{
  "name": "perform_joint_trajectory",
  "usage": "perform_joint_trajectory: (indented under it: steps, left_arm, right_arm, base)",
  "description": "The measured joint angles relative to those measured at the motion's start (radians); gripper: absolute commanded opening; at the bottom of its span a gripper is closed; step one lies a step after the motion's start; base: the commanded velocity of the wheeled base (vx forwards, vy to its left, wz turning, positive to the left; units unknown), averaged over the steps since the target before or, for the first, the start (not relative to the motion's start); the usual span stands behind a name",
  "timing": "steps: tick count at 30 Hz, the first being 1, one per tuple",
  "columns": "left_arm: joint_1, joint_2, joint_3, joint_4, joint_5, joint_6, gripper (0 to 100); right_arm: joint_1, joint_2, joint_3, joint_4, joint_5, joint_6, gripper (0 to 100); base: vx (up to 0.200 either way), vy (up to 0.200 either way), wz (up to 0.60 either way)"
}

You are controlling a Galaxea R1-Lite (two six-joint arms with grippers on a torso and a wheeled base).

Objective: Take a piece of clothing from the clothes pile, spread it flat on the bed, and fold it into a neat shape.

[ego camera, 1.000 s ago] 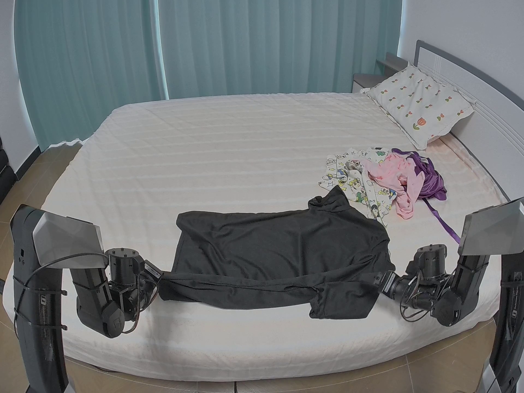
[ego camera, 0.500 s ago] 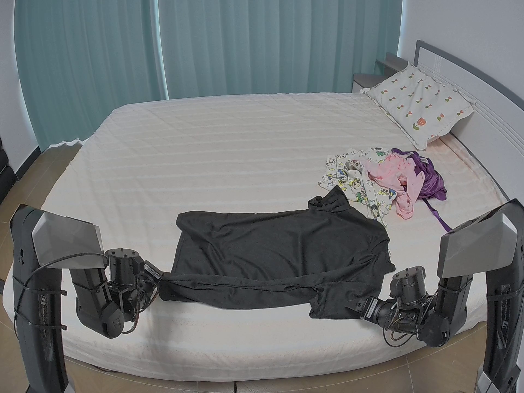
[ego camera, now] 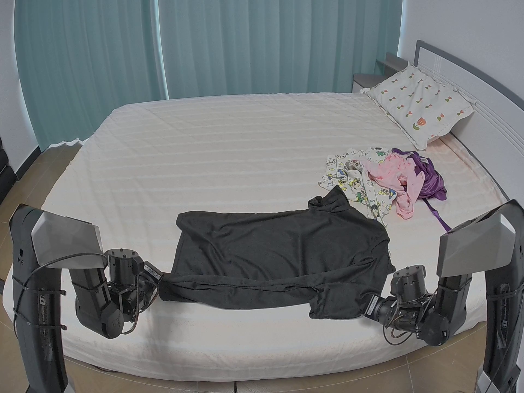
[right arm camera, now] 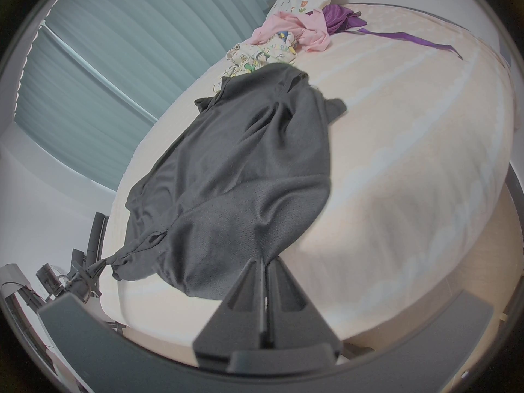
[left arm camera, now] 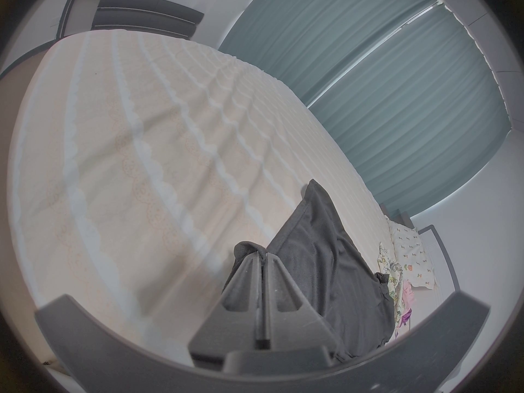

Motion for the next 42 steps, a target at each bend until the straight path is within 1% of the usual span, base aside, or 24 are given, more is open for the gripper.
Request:
perform_joint_trajectory:
  steps: [3,6,10,13,15,18,20,24,26,30,33,36,37,38,42]
  left_arm:
    - [0.000,-0.010,0.014,0.000,-0.001,0.001,0]
    - [-0.003,-0.033,0.045,0.000,-0.005,0.006,0]
    - [-0.007,-0.087,0.105,0.001,-0.045,0.049,0]
    - [-0.009,-0.141,0.154,0.015,-0.064,0.119,0]
    - [-0.011,-0.175,0.185,0.040,-0.070,0.187,0]
    - [-0.026,-0.230,0.227,0.124,-0.076,0.258,0]
    - [-0.041,-0.262,0.246,0.191,-0.077,0.273,0]
    - [-0.073,-0.316,0.263,0.340,-0.077,0.290,0]
    - [-0.087,-0.336,0.266,0.389,-0.077,0.306,0]
    - [-0.105,-0.353,0.272,0.411,-0.077,0.332,0]
    - [-0.116,-0.343,0.278,0.415,-0.077,0.346,0]
    - [-0.126,-0.326,0.281,0.427,-0.076,0.353,0]
    - [-0.129,-0.319,0.282,0.440,-0.076,0.355,100]
    - [-0.132,-0.314,0.283,0.454,-0.076,0.357,100]
    - [-0.138,-0.298,0.279,0.516,-0.076,0.365,100]
  right_arm:
    - [-0.029,-0.059,0.059,0.000,0.044,-0.020,0]
    - [-0.076,-0.127,0.129,0.005,0.114,-0.054,0]
    - [-0.128,-0.197,0.197,0.019,0.160,-0.127,0]
    - [-0.155,-0.244,0.244,0.030,0.176,-0.187,0]
    - [-0.168,-0.272,0.265,0.043,0.180,-0.216,0]
    - [-0.193,-0.314,0.283,0.085,0.186,-0.258,0]
    - [-0.211,-0.340,0.289,0.118,0.193,-0.282,0]
    - [-0.236,-0.383,0.293,0.183,0.232,-0.311,0]
    - [-0.246,-0.398,0.291,0.214,0.247,-0.323,0]
    - [-0.260,-0.398,0.288,0.233,0.257,-0.355,0]
    - [-0.273,-0.380,0.288,0.235,0.259,-0.398,0]
    - [-0.289,-0.354,0.289,0.236,0.259,-0.416,0]
    - [-0.293,-0.343,0.289,0.236,0.259,-0.417,0]
    - [-0.295,-0.334,0.289,0.236,0.259,-0.419,100]
    - [-0.298,-0.288,0.285,0.229,0.254,-0.436,100]
  base:
    - [0.000,0.000,0.00]
    - [0.000,0.000,0.00]
    - [0.000,0.000,0.00]
    - [0.000,0.000,0.00]
    - [0.000,0.000,0.00]
    - [0.000,0.000,0.00]
    - [0.000,0.000,0.00]
    - [0.000,0.000,0.00]
    - [0.000,0.000,0.00]
    - [0.000,0.000,0.00]
    - [0.000,0.000,0.00]
    - [0.000,0.000,0.00]
    - [0.000,0.000,0.00]
    - [0.000,0.000,0.00]
    - [0.000,0.000,0.00]
